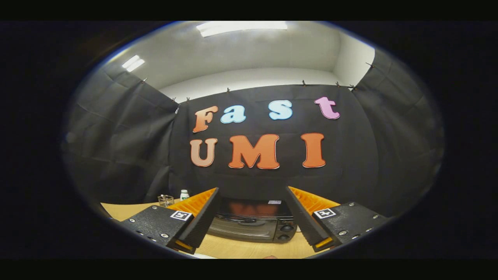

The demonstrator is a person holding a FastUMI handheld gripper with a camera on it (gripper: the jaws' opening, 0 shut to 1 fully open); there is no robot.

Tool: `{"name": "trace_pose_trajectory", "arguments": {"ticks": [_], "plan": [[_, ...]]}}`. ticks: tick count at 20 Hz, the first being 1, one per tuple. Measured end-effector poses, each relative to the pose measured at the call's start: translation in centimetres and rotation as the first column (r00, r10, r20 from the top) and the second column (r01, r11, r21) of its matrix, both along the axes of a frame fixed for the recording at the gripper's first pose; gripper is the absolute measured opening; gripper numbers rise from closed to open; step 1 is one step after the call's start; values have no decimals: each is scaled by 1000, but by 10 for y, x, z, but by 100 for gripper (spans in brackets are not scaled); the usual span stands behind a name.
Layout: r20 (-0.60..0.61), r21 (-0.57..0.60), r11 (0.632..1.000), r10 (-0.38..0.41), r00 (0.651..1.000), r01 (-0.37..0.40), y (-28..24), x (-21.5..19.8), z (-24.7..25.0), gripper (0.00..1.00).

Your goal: Open the toaster oven, put the food inside, and close the toaster oven door.

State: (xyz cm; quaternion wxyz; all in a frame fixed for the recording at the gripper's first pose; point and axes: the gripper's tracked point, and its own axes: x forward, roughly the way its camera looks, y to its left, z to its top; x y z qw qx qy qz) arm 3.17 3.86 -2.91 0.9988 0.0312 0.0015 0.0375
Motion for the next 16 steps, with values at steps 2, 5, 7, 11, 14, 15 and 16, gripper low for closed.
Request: {"name": "trace_pose_trajectory", "arguments": {"ticks": [2, 5, 7, 11, 14, 15, 16], "plan": [[-27, 20, 1000, 8, 1000, -7, 8, 14, -14, 98], [-86, 33, 999, 9, 996, -6, 12, 34, -42, 98], [-111, 37, 999, 11, 994, -6, 17, 46, -57, 98], [-184, 13, 999, 32, 982, -30, 34, 65, -95, 98], [-253, 17, 1000, 29, 967, -26, 39, 81, -124, 98], [-265, 29, 999, 31, 964, -24, 40, 87, -130, 98], [-276, 40, 999, 30, 961, -20, 41, 94, -136, 98]]}}
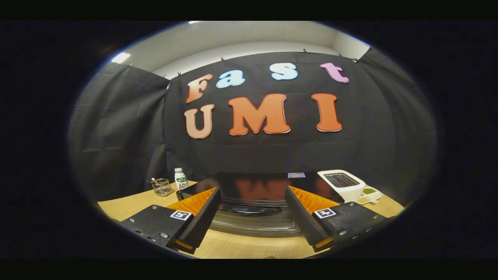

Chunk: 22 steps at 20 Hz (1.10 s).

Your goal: Open the toaster oven, put the food inside, and close the toaster oven door.

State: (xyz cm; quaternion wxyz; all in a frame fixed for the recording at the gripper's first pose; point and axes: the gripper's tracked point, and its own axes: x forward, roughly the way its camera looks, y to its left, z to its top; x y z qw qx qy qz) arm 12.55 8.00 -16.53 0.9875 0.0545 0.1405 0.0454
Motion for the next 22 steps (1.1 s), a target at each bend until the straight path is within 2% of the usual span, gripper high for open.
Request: {"name": "trace_pose_trajectory", "arguments": {"ticks": [6, 11, 12, 17, 19, 22], "plan": [[-63, -2, 1000, -25, 998, 25, 4, 24, -31, 98], [-41, -107, 994, -31, 999, 27, 6, 29, -41, 98], [-34, -99, 995, -31, 999, 28, 7, 29, -40, 98], [-11, -83, 997, 1, 1000, -1, 14, 19, -39, 88], [10, -74, 997, 23, 1000, -22, 18, 9, -37, 81], [-12, -34, 997, 71, 997, -71, 24, -16, -38, 76]]}}
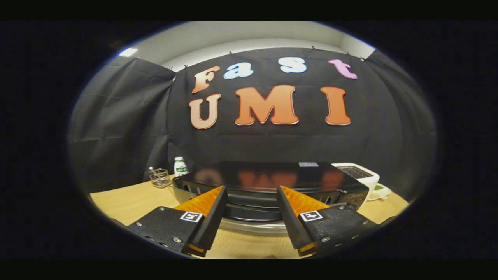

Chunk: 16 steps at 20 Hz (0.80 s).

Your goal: Open the toaster oven, put the food inside, and close the toaster oven door.

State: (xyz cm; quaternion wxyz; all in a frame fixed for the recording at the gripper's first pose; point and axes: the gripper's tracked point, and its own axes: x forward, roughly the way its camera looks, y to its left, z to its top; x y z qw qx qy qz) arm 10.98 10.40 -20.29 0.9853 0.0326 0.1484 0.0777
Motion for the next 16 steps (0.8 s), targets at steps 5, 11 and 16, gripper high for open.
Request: {"name": "trace_pose_trajectory", "arguments": {"ticks": [5, 11, 16], "plan": [[-78, 45, 997, 63, 995, -59, 5, -38, -12, 74], [-160, 63, 996, 70, 985, -61, 5, -76, -35, 73], [-261, 91, 994, 88, 961, -66, 5, -101, -64, 73]]}}
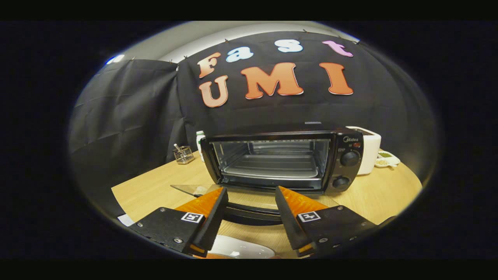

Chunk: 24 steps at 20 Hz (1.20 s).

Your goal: Open the toaster oven, put the food inside, and close the toaster oven door.

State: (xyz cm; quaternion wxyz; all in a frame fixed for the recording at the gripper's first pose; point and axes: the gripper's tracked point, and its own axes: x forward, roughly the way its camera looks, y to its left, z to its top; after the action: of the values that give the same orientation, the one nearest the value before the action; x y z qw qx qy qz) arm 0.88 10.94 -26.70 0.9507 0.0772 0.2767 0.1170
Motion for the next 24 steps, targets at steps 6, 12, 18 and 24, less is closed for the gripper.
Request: {"name": "trace_pose_trajectory", "arguments": {"ticks": [6, 12, 18, 24], "plan": [[-98, -15, 1000, -15, 995, 14, -9, -15, -28, 74], [-124, -53, 999, -4, 992, -2, -15, -24, -43, 75], [-166, -29, 999, -25, 986, 21, -25, -33, -54, 74], [-151, -86, 996, -44, 988, 31, -37, -46, -45, 84]]}}
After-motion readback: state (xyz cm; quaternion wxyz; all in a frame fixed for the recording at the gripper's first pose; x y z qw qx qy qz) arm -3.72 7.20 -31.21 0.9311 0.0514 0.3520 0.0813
